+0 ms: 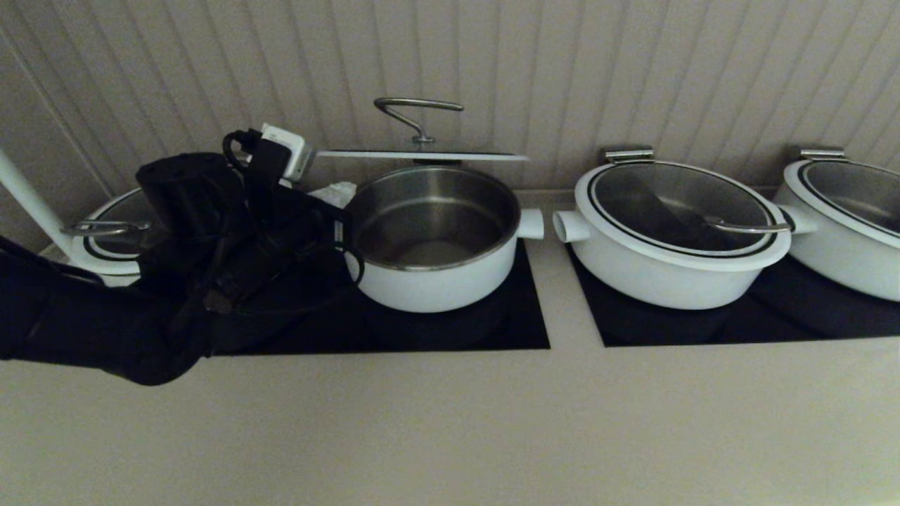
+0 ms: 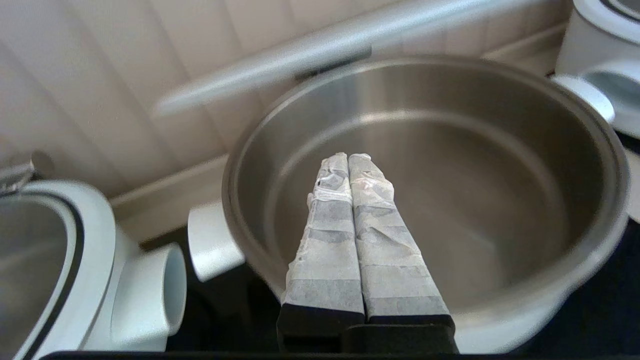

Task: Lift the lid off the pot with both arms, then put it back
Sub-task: Open the pot lid completely

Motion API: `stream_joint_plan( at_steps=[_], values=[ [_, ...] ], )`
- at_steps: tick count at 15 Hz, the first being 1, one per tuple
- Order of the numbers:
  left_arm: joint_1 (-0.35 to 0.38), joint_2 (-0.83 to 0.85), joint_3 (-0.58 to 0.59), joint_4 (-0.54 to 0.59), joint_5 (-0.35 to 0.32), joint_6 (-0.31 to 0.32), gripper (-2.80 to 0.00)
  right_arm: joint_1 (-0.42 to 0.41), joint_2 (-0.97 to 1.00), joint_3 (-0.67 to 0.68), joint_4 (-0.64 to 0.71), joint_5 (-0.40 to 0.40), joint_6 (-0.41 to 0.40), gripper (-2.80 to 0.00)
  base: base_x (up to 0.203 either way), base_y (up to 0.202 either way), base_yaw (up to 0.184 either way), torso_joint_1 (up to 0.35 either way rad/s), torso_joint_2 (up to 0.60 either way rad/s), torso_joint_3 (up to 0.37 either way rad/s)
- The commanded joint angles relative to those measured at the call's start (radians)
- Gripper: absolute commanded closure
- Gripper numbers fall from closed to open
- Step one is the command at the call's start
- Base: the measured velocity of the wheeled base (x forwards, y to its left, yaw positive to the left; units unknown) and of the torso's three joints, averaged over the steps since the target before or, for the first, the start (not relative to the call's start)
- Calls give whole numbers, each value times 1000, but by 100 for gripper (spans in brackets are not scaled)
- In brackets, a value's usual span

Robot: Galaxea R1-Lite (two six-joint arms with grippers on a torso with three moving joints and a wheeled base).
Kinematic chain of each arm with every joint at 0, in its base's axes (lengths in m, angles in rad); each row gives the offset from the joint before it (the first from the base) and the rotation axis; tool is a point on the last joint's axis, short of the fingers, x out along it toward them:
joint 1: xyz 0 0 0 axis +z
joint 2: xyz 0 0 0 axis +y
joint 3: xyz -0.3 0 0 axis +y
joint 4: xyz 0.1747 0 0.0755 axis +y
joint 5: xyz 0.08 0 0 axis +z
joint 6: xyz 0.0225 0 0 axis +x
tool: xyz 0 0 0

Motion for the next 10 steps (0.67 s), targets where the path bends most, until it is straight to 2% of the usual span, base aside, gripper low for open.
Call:
stream_joint_plan(
  at_steps=[1,10],
  values=[
    [1,44,-55,-6,0,1,0,0,1,0,0,1,0,0,0,0,0,0,0,0],
    [3,89,-225,-4,2,17,0,0,0,0,1,1,0,0,0,0,0,0,0,0]
  ],
)
